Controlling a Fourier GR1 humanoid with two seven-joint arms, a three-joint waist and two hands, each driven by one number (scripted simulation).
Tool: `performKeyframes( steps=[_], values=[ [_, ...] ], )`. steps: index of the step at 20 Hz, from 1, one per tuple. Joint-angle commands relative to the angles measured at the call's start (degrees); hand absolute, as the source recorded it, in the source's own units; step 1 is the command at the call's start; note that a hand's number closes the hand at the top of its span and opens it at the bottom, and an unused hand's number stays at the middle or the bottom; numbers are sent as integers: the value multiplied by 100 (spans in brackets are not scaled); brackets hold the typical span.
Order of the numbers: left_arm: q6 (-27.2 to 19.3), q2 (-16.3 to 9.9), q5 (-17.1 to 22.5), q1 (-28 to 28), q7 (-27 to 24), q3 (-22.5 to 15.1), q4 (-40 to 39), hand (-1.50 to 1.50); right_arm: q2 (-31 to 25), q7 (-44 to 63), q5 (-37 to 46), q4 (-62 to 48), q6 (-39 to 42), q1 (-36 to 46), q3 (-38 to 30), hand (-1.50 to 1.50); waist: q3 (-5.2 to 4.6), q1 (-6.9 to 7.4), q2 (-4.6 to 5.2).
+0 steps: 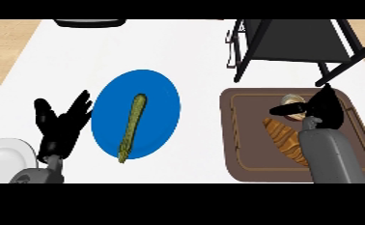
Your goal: Pick the cupcake from the tray and place it in the tiered shelf
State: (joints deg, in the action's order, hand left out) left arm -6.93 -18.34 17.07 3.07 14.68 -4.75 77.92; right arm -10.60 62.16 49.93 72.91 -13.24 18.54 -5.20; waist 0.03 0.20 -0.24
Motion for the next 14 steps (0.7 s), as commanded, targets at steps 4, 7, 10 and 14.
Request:
performKeyframes(
  steps=[4,7,10,14],
  values=[
    [195,107,-36,-96,-54,37,-129,0,-19,-388,-757,-792,1056,460,-141,150,-1,59,45],
    [189,183,-144,-136,-142,107,-181,0,97,-805,-459,-1233,520,440,-16,150,-1,29,35],
    [259,85,-58,139,111,353,-284,0,364,-681,-376,-746,300,327,138,150,-3,-9,27],
    [170,241,-290,-36,-26,236,-112,0,477,-972,-144,-1100,-200,588,176,150,-2,20,32]
  ],
)
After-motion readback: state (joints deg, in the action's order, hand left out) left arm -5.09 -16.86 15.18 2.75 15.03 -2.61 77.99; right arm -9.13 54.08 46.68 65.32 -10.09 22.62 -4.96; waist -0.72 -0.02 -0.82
